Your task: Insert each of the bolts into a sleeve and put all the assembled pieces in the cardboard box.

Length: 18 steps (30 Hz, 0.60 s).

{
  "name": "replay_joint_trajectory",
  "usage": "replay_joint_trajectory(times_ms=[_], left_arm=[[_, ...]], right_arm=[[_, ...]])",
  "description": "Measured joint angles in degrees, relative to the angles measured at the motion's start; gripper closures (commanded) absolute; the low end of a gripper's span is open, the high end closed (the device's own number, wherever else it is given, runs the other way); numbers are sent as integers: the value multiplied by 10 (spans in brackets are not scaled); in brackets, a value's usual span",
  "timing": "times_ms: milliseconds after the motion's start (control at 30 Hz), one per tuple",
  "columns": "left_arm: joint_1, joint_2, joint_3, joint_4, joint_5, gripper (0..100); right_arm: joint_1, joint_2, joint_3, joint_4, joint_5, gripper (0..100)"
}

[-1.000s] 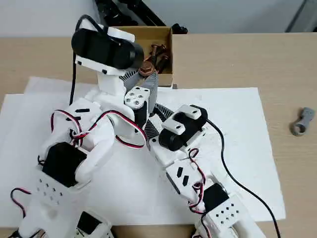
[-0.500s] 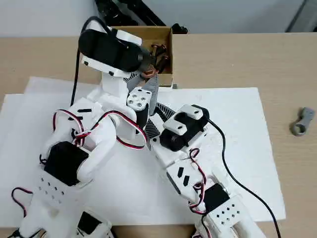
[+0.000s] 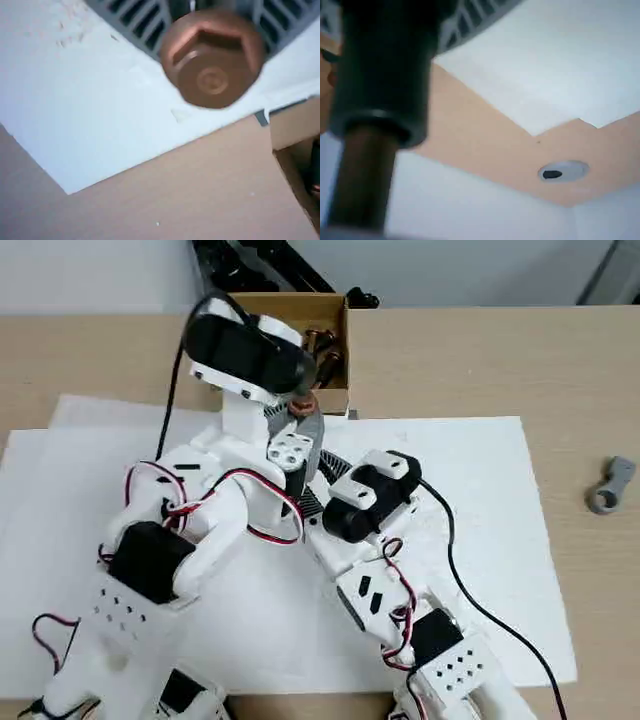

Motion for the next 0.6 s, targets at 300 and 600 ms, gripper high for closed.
replay_joint_trajectory(times_ms=[300, 600], left_arm=[[-1, -17, 4, 25, -11, 879], [-1, -18, -1, 98, 5, 831]], right_arm=[[0, -1, -1, 0, 0, 996], [-3, -1, 0, 0, 1, 996]])
